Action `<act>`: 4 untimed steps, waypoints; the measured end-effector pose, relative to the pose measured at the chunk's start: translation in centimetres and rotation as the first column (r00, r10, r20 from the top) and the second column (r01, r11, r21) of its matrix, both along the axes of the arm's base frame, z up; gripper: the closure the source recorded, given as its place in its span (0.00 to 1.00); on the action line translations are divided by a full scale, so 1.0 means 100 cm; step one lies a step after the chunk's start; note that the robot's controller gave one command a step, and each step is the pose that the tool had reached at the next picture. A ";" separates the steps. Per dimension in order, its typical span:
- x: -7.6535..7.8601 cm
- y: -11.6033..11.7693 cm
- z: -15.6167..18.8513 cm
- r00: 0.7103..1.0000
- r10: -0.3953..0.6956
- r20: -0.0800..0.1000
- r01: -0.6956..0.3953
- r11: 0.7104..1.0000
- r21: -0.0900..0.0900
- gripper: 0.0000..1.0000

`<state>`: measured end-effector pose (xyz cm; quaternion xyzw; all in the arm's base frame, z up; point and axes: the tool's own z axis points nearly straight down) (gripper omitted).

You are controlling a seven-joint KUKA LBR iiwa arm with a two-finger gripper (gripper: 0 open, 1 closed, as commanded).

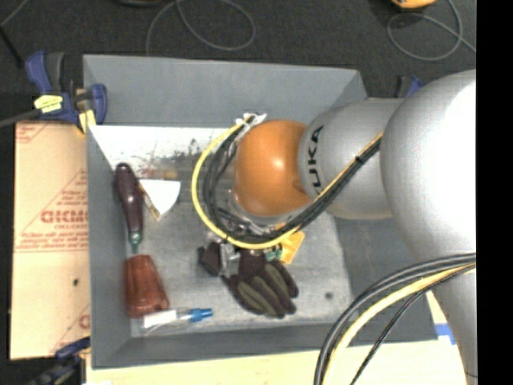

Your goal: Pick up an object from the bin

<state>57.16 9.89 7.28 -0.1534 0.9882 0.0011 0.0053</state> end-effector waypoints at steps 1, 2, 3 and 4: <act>0.000 0.000 0.000 1.000 -0.001 0.000 0.001 1.000 0.000 1.00; 0.002 -0.006 0.066 1.000 0.011 0.003 -0.011 1.000 0.001 1.00; 0.002 -0.006 0.066 1.000 0.010 0.003 -0.010 1.000 0.001 1.00; 0.005 -0.015 0.182 1.000 0.002 0.006 -0.002 1.000 0.001 1.00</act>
Offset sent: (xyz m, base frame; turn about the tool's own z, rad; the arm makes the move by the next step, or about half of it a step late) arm 0.0011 -0.0058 0.0650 -0.0158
